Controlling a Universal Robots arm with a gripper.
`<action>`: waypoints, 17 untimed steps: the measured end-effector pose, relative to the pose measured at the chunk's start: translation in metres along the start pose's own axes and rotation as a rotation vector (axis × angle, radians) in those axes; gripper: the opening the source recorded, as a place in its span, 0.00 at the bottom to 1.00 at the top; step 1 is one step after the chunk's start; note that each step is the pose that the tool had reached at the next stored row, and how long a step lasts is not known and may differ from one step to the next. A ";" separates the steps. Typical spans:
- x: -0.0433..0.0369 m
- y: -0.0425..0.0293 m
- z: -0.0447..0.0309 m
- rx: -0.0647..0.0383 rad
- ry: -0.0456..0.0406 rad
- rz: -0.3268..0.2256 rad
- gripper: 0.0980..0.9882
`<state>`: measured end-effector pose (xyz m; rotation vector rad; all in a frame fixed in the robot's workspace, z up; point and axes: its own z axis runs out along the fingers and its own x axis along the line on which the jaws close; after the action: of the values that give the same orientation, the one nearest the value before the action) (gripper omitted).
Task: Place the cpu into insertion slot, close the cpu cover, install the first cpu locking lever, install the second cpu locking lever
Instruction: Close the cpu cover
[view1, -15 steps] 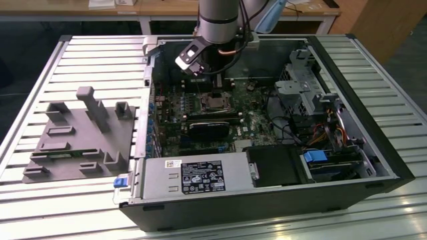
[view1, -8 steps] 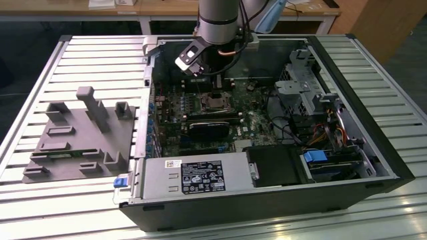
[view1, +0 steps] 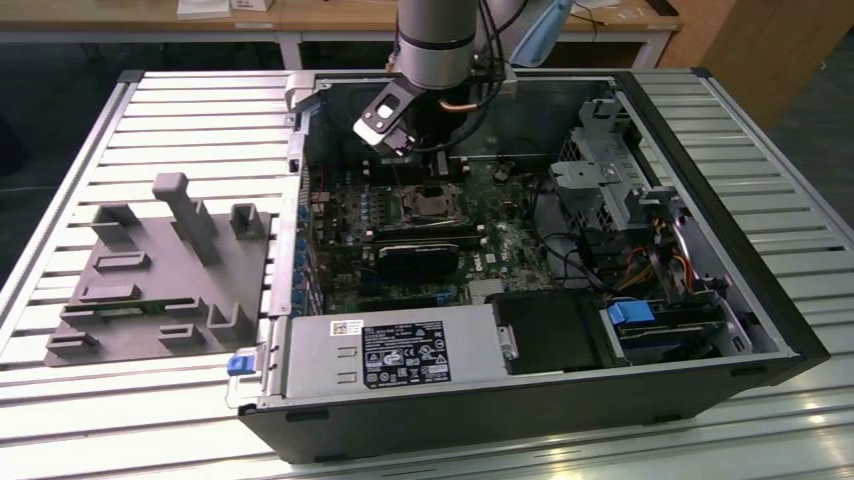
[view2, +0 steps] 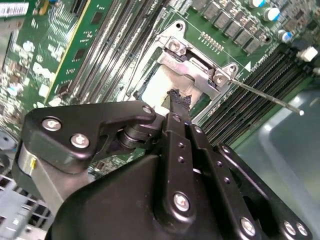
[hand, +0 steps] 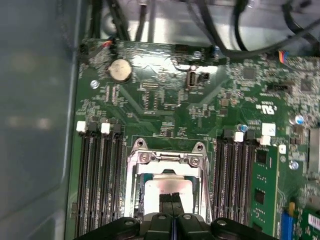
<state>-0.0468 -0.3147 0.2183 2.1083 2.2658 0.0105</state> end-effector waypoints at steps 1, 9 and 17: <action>0.0000 0.0000 0.0001 -0.001 0.0005 -0.018 0.00; 0.0000 0.0000 0.0004 -0.005 0.0037 -0.163 0.00; 0.0000 -0.0001 0.0007 -0.009 0.0067 -0.308 0.00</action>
<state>-0.0468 -0.3147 0.2176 1.7347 2.5612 0.0163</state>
